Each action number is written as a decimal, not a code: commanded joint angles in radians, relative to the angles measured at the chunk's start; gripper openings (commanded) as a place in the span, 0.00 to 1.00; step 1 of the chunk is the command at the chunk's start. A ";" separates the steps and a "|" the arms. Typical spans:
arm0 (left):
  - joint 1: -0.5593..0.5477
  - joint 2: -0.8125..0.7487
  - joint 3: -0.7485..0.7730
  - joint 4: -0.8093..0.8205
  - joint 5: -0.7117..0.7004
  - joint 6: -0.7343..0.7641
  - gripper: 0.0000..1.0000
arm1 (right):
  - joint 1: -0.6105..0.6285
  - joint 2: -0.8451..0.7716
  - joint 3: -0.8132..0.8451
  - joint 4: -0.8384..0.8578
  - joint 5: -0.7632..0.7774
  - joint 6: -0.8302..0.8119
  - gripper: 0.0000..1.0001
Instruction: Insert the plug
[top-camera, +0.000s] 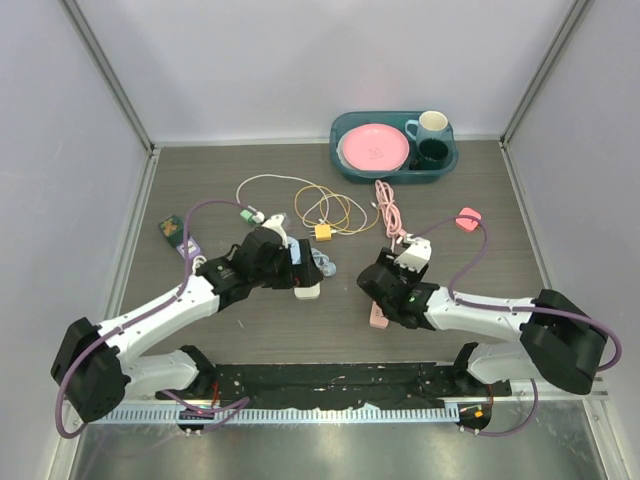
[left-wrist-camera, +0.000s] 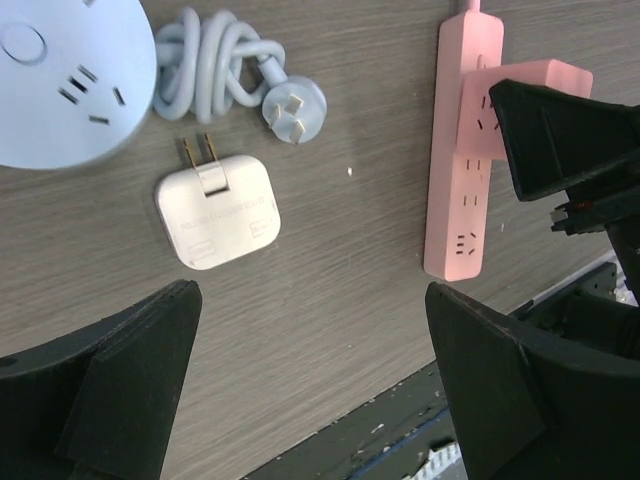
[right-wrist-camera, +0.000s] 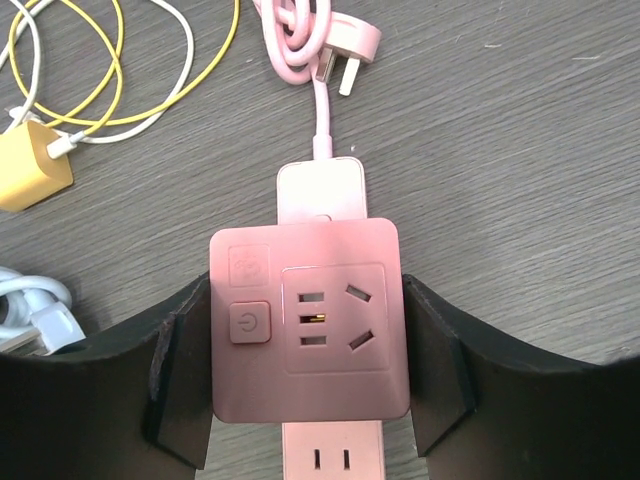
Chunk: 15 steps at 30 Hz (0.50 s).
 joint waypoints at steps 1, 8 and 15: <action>-0.027 0.015 -0.015 0.062 0.000 -0.087 1.00 | 0.065 0.160 -0.051 -0.169 -0.409 0.079 0.01; -0.029 -0.030 0.022 -0.092 -0.163 -0.100 1.00 | 0.065 0.295 0.007 -0.216 -0.468 0.072 0.01; -0.029 -0.091 0.025 -0.164 -0.241 -0.116 1.00 | 0.063 0.369 -0.039 -0.104 -0.565 0.038 0.01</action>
